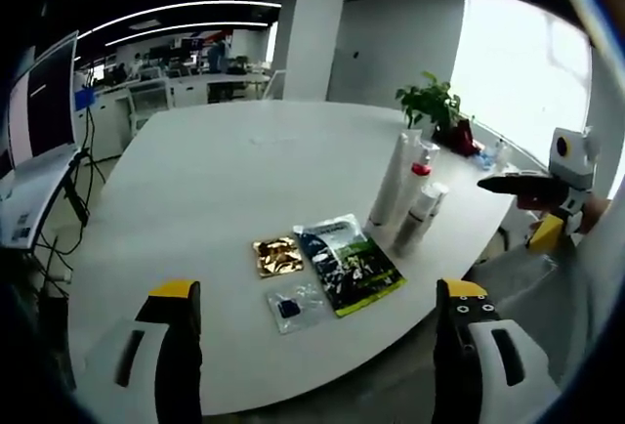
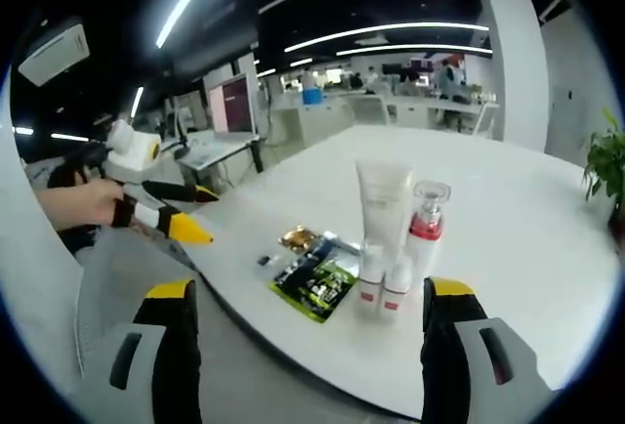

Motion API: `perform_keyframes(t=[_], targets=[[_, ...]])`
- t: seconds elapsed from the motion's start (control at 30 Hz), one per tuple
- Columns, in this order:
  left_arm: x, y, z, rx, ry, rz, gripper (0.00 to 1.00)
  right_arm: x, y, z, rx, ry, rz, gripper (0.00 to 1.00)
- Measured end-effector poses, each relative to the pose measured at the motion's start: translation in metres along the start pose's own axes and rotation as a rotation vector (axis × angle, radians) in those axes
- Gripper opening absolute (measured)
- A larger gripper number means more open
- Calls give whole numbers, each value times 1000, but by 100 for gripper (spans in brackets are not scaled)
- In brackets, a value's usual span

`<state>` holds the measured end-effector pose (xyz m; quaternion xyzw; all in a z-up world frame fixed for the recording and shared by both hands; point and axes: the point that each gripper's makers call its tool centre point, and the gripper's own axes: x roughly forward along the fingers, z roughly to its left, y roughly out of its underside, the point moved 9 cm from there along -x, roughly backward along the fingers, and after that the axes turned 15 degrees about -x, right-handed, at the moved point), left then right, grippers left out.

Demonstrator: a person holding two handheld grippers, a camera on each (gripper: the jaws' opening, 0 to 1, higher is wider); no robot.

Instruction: Arrange the skincare products in the storage area until every visible bottle or jar stands upright without overlapping.

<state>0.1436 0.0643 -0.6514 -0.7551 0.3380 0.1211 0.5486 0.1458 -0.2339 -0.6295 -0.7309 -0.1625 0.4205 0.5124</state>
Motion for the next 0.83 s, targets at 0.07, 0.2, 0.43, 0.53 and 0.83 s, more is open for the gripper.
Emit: perform_keyframes(t=[0.07, 0.2, 0.43, 0.53, 0.83], targets=[[0, 0, 0, -1, 0, 1, 94, 0, 0, 0, 0, -2, 0, 95], [0, 0, 0, -2, 0, 2, 94, 0, 0, 1, -1, -5, 1, 94], [0, 0, 1, -4, 2, 3, 94, 0, 0, 1, -2, -6, 3, 94], [0, 0, 1, -4, 1, 3, 94, 0, 0, 1, -6, -6, 4, 94], [0, 0, 2, -5, 4, 5, 94, 0, 0, 1, -6, -7, 5, 94]])
